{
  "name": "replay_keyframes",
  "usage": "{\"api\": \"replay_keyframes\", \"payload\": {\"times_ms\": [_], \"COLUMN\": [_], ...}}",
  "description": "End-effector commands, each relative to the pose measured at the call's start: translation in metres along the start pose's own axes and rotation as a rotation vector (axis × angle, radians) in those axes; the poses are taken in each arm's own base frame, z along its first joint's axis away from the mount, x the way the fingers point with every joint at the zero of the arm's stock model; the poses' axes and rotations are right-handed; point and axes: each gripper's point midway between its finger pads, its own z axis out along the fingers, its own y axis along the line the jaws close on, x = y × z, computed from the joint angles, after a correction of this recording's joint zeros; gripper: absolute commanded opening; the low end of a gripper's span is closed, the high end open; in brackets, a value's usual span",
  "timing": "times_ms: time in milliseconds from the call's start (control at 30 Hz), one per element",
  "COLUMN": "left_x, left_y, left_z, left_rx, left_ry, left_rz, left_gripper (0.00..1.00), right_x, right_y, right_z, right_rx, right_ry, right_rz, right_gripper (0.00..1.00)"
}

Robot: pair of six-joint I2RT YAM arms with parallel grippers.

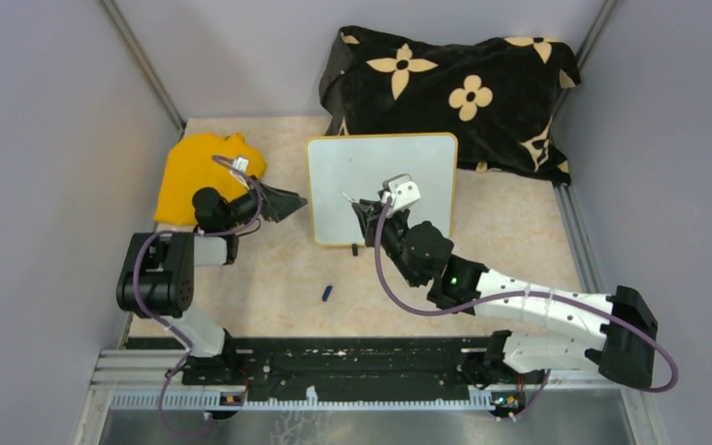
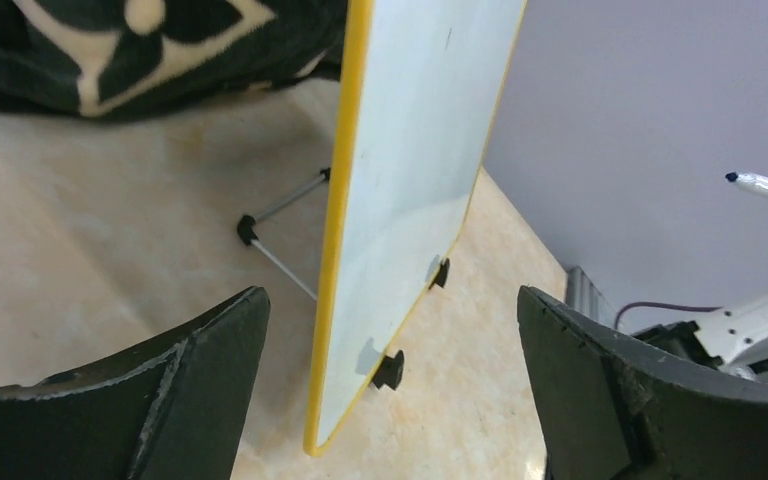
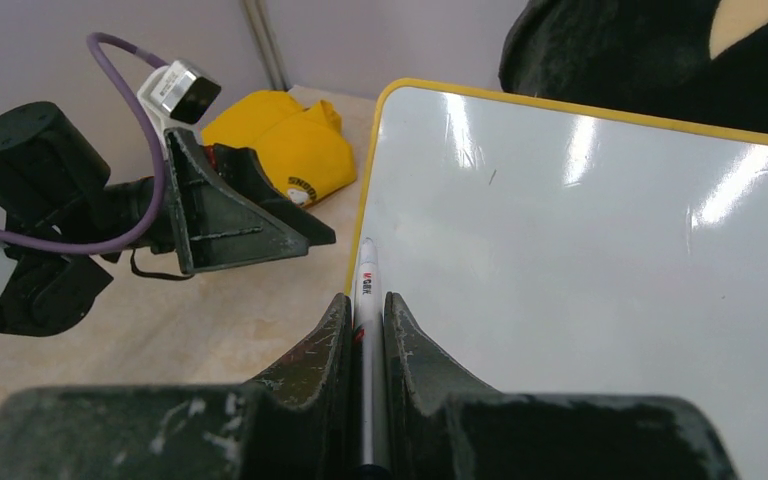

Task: Write a sentence on the whiteboard

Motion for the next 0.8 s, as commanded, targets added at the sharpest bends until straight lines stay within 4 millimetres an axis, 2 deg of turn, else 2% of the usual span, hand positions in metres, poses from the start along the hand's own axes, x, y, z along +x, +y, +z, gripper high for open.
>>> {"api": "replay_keyframes", "payload": {"times_ms": [0, 67, 167, 300, 367, 467, 533, 633, 767], "left_x": [-0.017, -0.031, -0.053, -0.084, -0.091, -0.087, -0.088, -0.098, -0.118], "left_y": [0.003, 0.020, 0.034, 0.046, 0.061, 0.075, 0.073, 0.066, 0.059], "left_z": [-0.005, -0.014, -0.039, -0.073, -0.099, -0.132, -0.133, -0.130, -0.122], "left_rx": [-0.135, -0.309, -0.583, -0.877, -1.084, -1.394, -1.485, -1.532, -1.467], "left_ry": [-0.025, -0.067, -0.148, -0.288, -0.371, -0.398, -0.356, -0.360, -0.441], "left_rz": [0.114, 0.091, 0.011, -0.119, -0.232, -0.345, -0.294, -0.128, -0.057], "left_gripper": [0.99, 0.99, 0.99, 0.99, 0.99, 0.99, 0.99, 0.99, 0.99], "right_x": [-0.030, -0.033, -0.037, -0.037, -0.036, -0.037, -0.038, -0.040, -0.042], "right_y": [-0.001, -0.002, -0.004, -0.001, 0.001, 0.003, 0.003, 0.002, 0.001], "right_z": [-0.009, -0.012, -0.016, -0.018, -0.018, -0.018, -0.018, -0.019, -0.021], "right_rx": [-0.028, -0.030, -0.035, -0.059, -0.070, -0.082, -0.084, -0.081, -0.082], "right_ry": [-0.079, -0.082, -0.091, -0.100, -0.100, -0.105, -0.109, -0.114, -0.113], "right_rz": [0.068, 0.066, 0.068, 0.072, 0.074, 0.083, 0.085, 0.085, 0.083], "right_gripper": [0.00, 0.00, 0.00, 0.00, 0.00, 0.00, 0.00, 0.00, 0.00]}}
